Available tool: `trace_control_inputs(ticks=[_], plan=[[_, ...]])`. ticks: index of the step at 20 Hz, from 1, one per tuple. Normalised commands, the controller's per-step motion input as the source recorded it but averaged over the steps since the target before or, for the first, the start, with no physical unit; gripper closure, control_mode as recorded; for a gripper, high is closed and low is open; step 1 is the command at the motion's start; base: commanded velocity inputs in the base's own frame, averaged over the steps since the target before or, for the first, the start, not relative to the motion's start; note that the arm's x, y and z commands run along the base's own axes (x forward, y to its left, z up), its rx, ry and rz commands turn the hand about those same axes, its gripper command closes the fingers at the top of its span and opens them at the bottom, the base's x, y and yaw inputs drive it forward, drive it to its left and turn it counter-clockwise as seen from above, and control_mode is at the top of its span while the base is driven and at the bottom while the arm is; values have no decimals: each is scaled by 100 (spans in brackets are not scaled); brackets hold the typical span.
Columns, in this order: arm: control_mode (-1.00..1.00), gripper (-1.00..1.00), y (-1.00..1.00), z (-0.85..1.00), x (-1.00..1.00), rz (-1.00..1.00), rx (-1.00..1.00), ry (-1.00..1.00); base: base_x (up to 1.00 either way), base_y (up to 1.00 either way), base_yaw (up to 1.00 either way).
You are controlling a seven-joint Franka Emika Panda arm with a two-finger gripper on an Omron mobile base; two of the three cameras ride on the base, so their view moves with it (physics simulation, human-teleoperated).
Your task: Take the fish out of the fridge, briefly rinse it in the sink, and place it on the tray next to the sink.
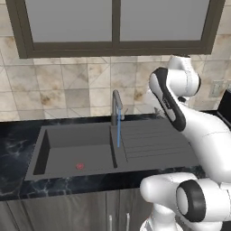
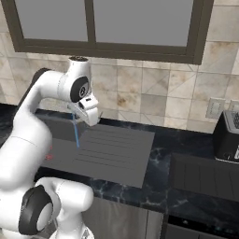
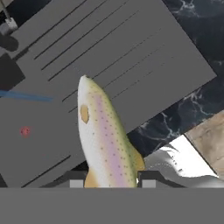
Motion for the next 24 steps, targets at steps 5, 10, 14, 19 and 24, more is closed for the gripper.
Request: trace_control_inputs(ticks=[5,10,14,19,24], plan=[[-100,100,0,-71,0,51,-2,7,0,0,0],[-100,100,-15,-57,0,50,-1,-11,0,0,0],[-100,100,-42,-29,0,48,8,-21,0,0,0],[-100,100,-38,-13,9,56,17,-6,0,0,0],[-100,100,-10,0,63,57,28,3,0,0,0]])
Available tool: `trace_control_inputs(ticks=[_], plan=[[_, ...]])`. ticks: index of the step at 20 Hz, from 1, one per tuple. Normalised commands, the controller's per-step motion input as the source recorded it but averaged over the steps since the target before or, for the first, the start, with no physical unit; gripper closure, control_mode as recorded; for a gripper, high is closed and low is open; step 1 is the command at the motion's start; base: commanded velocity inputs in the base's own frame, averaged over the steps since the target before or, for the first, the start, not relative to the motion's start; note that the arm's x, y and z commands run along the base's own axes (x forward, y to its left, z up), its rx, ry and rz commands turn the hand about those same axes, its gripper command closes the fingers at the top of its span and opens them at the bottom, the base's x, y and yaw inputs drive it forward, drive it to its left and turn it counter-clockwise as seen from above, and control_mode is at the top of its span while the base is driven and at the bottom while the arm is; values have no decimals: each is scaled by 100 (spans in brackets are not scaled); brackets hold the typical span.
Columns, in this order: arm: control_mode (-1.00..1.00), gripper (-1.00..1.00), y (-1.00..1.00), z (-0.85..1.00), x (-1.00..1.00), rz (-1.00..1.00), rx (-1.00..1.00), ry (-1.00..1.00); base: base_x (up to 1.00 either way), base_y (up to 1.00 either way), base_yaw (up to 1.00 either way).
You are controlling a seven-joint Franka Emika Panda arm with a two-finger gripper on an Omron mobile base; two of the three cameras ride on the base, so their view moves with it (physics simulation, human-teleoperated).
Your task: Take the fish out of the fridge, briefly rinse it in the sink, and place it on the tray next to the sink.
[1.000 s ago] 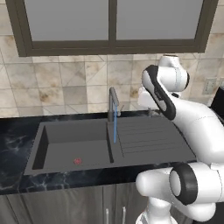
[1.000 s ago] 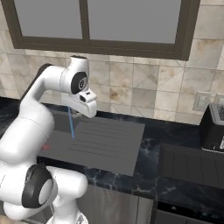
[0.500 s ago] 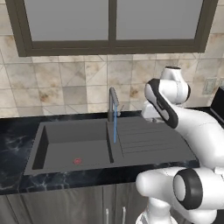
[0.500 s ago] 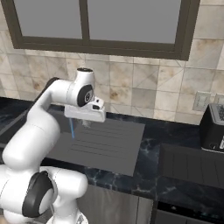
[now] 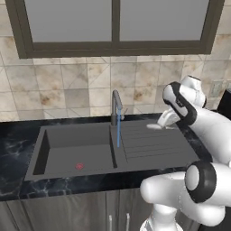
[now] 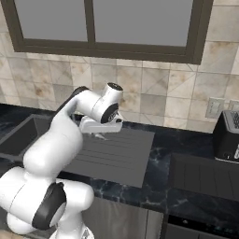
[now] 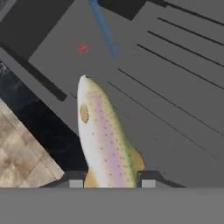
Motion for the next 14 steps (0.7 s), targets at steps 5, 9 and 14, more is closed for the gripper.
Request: trace_control_inputs(ticks=[5,9,14], plan=[[-100,100,0,-9,62,62,18,8,0,0,0],[-100,100,27,-18,8,38,1,0,0,0,0],[-100,100,61,-28,3,2,0,0,0,0,0]])
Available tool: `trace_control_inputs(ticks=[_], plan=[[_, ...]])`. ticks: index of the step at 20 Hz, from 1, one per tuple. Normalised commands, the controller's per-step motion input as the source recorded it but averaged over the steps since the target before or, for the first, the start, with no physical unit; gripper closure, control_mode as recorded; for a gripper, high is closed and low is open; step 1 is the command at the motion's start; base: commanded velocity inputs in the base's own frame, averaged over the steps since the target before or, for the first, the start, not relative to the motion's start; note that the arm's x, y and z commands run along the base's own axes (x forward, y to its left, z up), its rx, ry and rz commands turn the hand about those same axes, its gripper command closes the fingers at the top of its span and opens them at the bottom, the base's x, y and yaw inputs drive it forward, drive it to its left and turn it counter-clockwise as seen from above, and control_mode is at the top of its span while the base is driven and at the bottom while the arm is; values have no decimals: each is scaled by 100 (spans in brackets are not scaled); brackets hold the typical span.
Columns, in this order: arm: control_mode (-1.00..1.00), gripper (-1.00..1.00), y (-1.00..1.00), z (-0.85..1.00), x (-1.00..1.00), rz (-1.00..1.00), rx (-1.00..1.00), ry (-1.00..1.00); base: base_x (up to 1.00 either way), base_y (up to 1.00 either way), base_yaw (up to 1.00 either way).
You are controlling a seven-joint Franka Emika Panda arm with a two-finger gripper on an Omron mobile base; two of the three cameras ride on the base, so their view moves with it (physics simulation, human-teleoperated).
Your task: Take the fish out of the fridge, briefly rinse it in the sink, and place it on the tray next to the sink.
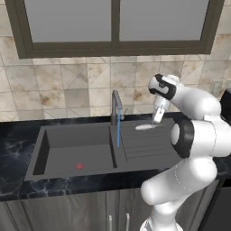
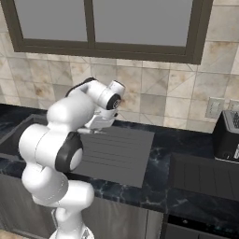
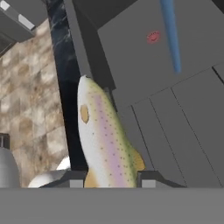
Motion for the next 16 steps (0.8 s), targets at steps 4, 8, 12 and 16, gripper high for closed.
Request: trace_control_inputs(ticks=[4,8,12,16], plan=[[-100,100,56,-22,18,0,0,-2,0,0,0],[-100,100,47,-13,36,0,0,-3,0,0,0],[-100,100,31,-1,38,-7,-2,-9,0,0,0],[-100,100,28,0,40,-10,-5,-10,0,0,0]])
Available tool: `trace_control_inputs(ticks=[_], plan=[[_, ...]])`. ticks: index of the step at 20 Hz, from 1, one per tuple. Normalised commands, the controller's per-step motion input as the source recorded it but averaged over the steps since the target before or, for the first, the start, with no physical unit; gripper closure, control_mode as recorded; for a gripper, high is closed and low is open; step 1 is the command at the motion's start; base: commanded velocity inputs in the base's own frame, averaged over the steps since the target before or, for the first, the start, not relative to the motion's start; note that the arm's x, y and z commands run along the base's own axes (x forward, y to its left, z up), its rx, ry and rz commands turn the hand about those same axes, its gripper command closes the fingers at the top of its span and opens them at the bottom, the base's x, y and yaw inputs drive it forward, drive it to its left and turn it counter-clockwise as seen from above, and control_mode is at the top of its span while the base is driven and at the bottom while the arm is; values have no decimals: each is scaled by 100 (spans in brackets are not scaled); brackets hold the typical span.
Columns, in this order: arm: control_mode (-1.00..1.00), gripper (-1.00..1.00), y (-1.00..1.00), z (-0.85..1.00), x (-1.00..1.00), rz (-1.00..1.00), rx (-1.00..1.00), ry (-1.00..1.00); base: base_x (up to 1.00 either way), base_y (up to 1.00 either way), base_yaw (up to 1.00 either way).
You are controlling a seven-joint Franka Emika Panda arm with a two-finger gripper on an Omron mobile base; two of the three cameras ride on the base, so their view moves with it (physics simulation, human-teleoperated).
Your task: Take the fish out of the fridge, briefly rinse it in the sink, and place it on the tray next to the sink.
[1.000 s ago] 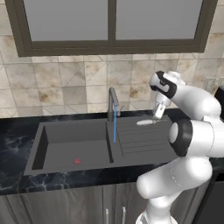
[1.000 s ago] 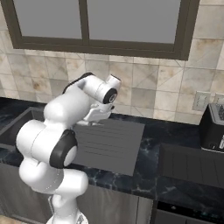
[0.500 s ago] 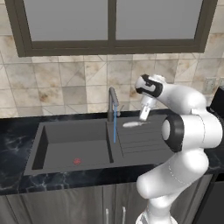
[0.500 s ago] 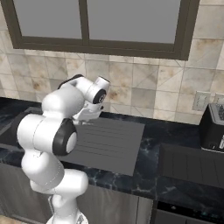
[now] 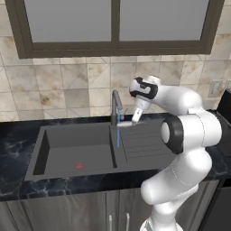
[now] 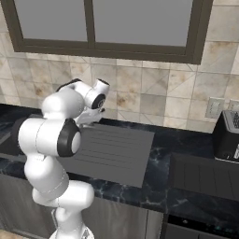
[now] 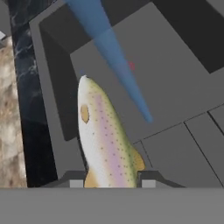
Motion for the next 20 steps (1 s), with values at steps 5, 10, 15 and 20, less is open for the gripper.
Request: trace_control_inputs(ticks=[5,10,15,20], plan=[[-100,100,23,-1,43,-13,-8,-8,0,0,0],[-100,100,6,-10,44,-13,-8,-8,0,0,0],[-100,100,0,-5,25,-10,-6,-7,0,0,0],[-100,100,3,0,-40,0,0,-2,0,0,0]])
